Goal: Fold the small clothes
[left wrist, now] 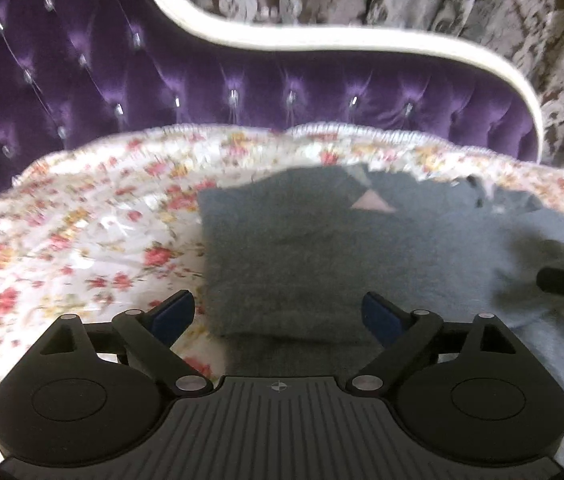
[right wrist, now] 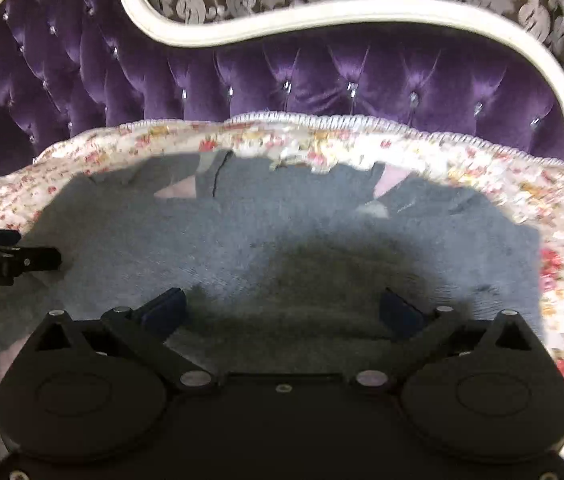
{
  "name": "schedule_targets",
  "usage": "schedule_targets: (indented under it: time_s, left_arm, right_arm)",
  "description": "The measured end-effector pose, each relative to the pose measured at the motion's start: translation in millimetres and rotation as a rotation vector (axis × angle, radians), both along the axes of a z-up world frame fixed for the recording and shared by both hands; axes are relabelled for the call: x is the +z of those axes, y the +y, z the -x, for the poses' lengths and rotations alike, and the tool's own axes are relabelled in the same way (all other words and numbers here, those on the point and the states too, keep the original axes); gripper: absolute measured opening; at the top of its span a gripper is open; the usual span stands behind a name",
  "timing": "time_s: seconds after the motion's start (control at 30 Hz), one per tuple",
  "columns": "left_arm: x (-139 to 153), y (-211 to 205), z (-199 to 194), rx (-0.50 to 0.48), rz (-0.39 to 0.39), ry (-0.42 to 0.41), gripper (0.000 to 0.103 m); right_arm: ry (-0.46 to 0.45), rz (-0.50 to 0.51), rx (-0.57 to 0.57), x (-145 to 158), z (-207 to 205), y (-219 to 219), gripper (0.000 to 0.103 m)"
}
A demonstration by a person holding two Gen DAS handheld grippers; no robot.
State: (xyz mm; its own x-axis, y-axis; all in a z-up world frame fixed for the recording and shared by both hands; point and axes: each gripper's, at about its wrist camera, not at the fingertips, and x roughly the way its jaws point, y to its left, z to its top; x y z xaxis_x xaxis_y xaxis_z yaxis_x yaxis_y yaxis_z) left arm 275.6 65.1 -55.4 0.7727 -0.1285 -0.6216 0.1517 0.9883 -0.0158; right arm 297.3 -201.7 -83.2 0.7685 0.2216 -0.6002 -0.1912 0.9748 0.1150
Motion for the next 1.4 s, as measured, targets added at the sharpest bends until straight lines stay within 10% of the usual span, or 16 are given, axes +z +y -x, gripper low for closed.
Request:
schedule_targets:
  time_s: [0.43,0.87,1.4]
  left_arm:
    - [28,14,152,-0.027,0.059,-0.019,0.091]
    - [2,32,223,-0.009,0.145,0.123,0.084]
    - [-17,29,216,-0.028,0.234,0.168,0.069]
  right_arm:
    - [-0.227,-0.136,-0.089,46,182,-30,0.102]
    - [-0.060,-0.154,-0.053,27,274,-45,0.102]
    - [0.049,-0.360,-0.093,0,286,-60,0.093]
